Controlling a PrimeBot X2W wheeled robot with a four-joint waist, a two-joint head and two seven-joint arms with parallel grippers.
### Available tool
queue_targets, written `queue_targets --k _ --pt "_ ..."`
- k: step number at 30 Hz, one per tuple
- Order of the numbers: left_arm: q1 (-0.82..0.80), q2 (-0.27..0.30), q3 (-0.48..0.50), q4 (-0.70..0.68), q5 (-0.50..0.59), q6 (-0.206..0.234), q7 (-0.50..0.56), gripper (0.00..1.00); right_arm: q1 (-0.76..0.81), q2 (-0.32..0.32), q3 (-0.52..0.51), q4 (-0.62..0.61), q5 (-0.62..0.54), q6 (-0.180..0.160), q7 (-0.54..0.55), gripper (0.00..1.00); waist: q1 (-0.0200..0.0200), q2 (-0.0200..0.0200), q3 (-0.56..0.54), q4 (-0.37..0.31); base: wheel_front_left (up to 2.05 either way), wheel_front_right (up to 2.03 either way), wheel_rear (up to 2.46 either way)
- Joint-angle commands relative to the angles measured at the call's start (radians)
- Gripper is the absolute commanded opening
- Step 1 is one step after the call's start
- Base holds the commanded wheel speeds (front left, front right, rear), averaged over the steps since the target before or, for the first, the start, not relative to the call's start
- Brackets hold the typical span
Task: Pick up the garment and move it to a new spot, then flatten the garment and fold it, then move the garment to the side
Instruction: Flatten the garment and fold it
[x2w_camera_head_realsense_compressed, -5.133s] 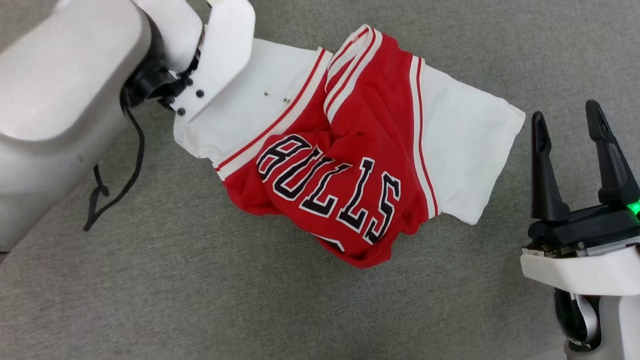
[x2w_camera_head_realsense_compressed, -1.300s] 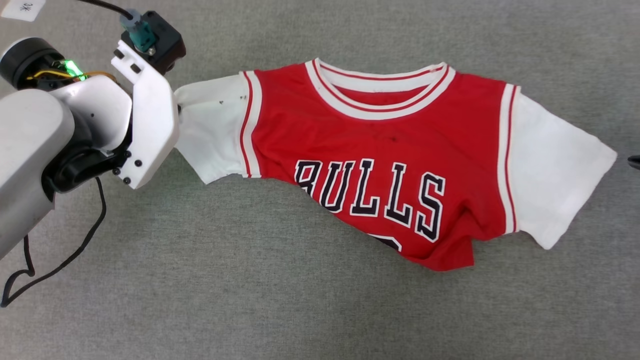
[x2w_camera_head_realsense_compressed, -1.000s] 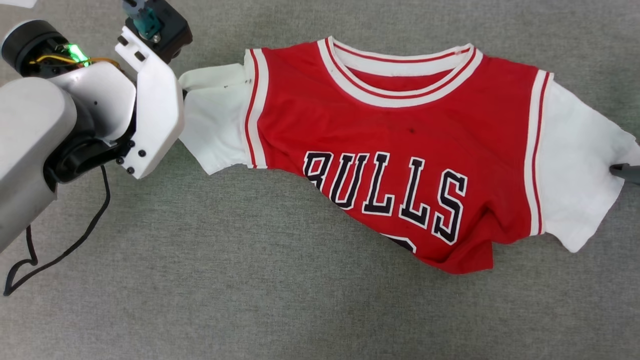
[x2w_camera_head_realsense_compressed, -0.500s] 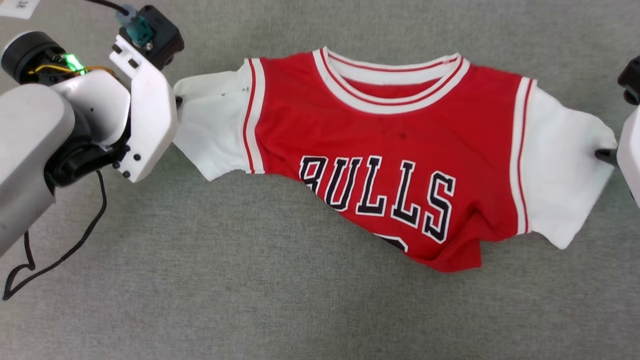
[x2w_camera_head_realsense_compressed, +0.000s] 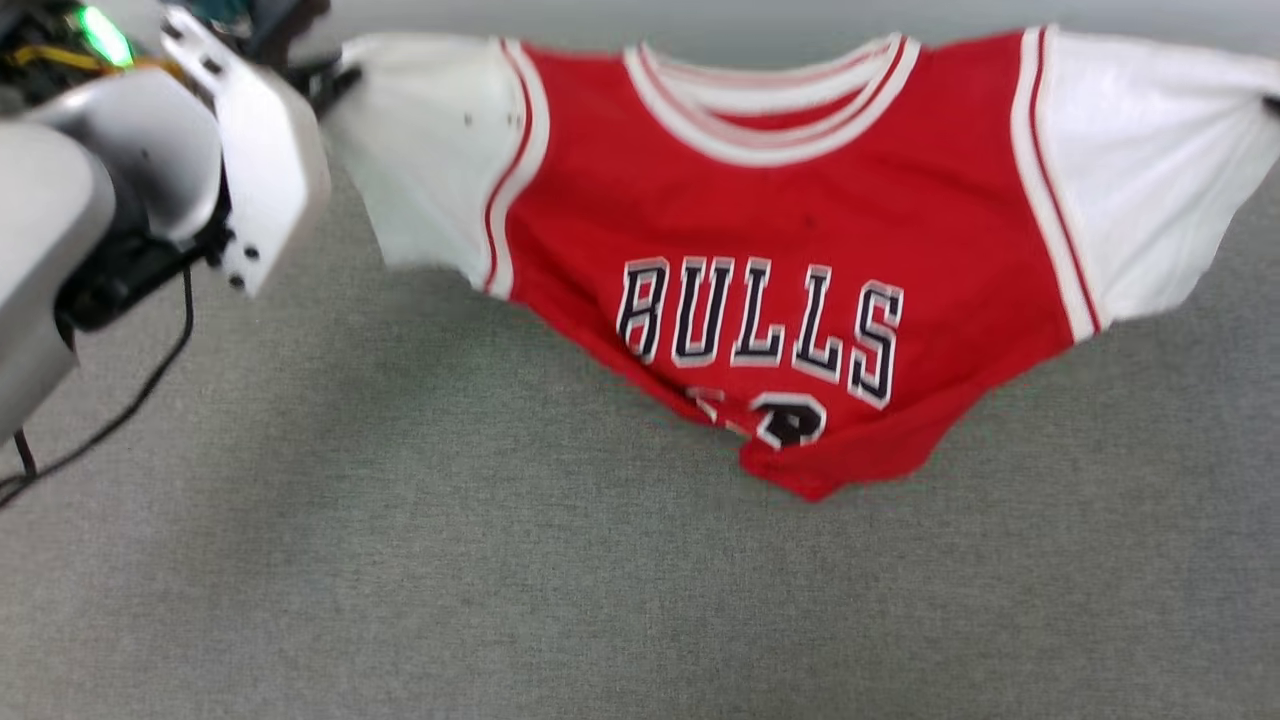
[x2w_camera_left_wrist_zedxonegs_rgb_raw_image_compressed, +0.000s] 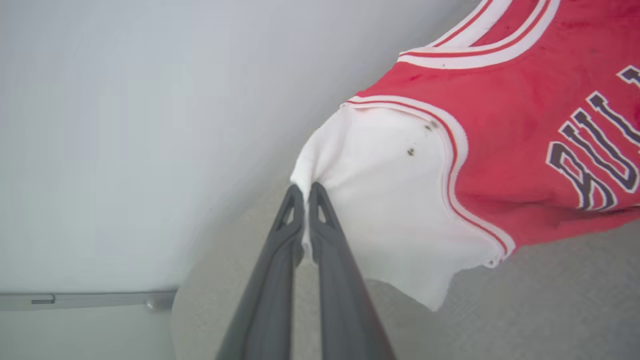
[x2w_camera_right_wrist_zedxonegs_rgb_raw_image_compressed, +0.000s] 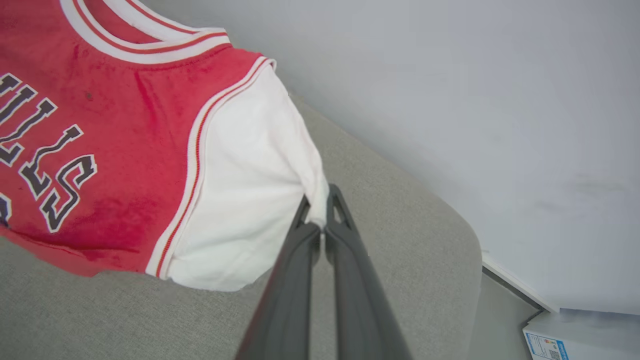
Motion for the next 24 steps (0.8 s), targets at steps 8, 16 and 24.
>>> queue_targets --k 8,16,24 --pt "-0.167 -0.066 0.084 0.032 0.102 0.054 -0.124 0.00 -0.189 0.018 -0.056 0.008 -0.058 -0.001 -0.087 0.00 0.0000 0.0000 -0.003 -0.002 0.00 0.00 0.00" --pt "-0.404 -0.164 0.159 0.155 0.202 0.088 -0.212 0.00 -0.496 0.143 -0.066 0.119 -0.219 -0.001 -0.160 0.00 0.0000 0.0000 0.122 -0.020 0.00 0.00 0.00" --pt "-0.637 -0.242 0.210 0.303 0.283 0.101 -0.303 0.00 -0.806 0.252 -0.053 0.274 -0.371 -0.001 -0.231 0.00 0.0000 0.0000 0.268 -0.026 0.00 0.00 0.00"
